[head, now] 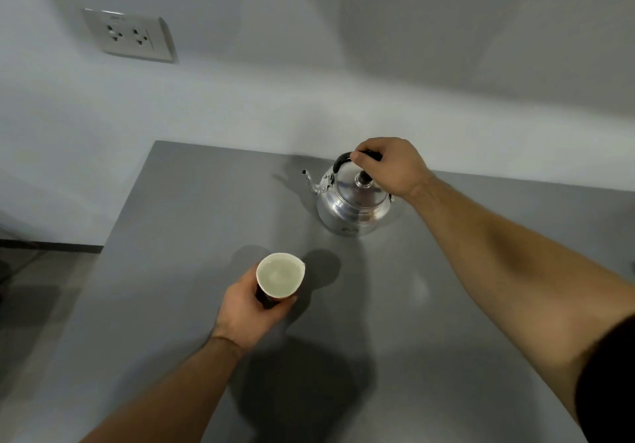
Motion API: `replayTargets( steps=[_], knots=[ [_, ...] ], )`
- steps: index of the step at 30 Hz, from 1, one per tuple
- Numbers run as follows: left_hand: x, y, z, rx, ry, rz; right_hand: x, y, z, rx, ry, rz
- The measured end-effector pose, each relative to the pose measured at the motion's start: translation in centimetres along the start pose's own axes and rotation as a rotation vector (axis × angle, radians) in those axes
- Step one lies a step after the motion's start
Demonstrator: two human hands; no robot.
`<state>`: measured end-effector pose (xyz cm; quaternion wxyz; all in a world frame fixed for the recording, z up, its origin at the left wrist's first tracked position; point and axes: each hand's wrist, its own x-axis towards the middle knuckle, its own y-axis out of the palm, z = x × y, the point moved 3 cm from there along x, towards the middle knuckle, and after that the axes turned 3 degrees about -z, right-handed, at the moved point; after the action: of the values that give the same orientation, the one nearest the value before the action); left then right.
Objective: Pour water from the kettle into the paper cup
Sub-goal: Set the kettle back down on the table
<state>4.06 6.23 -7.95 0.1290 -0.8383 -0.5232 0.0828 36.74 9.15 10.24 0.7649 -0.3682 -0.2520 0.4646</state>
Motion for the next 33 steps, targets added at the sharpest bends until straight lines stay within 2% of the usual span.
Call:
replayTargets(
  steps=[15, 33],
  knots=[
    [-0.1, -0.3, -1.1, 0.047, 0.063, -0.003, 6.3, 1.0, 0.5, 0.064, 0.003, -0.013],
    [-0.3, -0.4, -1.4, 0.076, 0.043, -0.030, 7.0, 1.5, 0.8, 0.001, 0.029, -0.042]
  ],
)
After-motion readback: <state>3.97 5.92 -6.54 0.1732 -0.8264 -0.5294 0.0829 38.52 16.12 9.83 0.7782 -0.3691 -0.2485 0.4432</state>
